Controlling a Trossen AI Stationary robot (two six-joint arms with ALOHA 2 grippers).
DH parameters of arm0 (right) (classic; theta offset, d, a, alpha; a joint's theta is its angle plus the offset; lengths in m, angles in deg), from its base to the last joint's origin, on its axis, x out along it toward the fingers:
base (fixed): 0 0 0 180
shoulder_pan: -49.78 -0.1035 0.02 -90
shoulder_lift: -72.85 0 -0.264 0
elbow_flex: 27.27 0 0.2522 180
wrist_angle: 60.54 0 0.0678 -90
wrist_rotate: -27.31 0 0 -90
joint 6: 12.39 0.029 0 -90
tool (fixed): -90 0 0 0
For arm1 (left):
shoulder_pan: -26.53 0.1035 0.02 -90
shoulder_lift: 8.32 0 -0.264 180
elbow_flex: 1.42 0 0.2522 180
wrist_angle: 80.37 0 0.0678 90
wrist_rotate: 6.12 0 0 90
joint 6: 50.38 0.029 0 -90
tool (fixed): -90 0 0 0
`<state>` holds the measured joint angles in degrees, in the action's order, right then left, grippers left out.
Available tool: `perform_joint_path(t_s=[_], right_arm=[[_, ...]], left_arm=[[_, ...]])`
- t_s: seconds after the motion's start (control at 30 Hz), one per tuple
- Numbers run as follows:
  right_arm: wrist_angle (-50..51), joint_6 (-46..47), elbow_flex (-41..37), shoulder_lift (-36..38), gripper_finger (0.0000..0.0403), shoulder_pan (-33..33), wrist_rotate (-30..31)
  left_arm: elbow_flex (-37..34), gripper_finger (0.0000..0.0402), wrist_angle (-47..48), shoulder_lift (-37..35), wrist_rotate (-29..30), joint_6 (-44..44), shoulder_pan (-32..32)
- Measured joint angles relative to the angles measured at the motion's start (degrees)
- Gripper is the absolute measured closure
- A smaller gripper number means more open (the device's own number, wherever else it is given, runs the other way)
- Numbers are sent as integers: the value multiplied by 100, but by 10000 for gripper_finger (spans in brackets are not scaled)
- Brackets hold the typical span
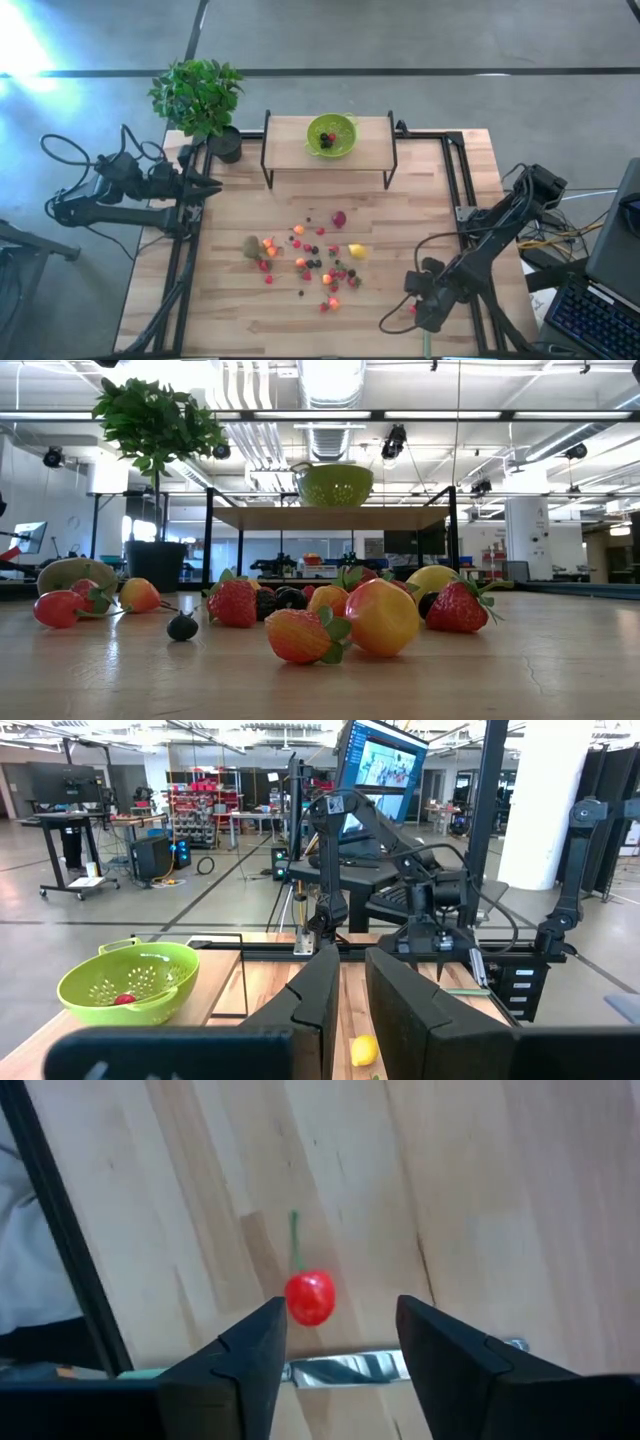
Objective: Pick & Place Fruit
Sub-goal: Put the red cherry into the green strainer bowl on the shelf
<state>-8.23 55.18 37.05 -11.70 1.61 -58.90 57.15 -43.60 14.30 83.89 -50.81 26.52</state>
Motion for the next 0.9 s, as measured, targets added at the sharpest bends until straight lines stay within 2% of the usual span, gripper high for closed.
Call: perform_joint_path(t_s=[0.33, 0.5, 0.73, 0.9], right_arm=[[-1110, 3, -620, 0, 228, -184, -142], [-1250, 101, -642, -311, 234, -260, -131], [-1323, 153, -491, -956, 222, -258, -244], [-1277, 133, -348, -1082, 218, -258, -126]], left_arm=[[-1, 339, -2, 1, 1, 0, 0], [0, 339, -2, 0, 1, 0, 0], [-1, 339, 0, 0, 0, 0, -4], [-1, 339, 0, 1, 0, 0, -4]])
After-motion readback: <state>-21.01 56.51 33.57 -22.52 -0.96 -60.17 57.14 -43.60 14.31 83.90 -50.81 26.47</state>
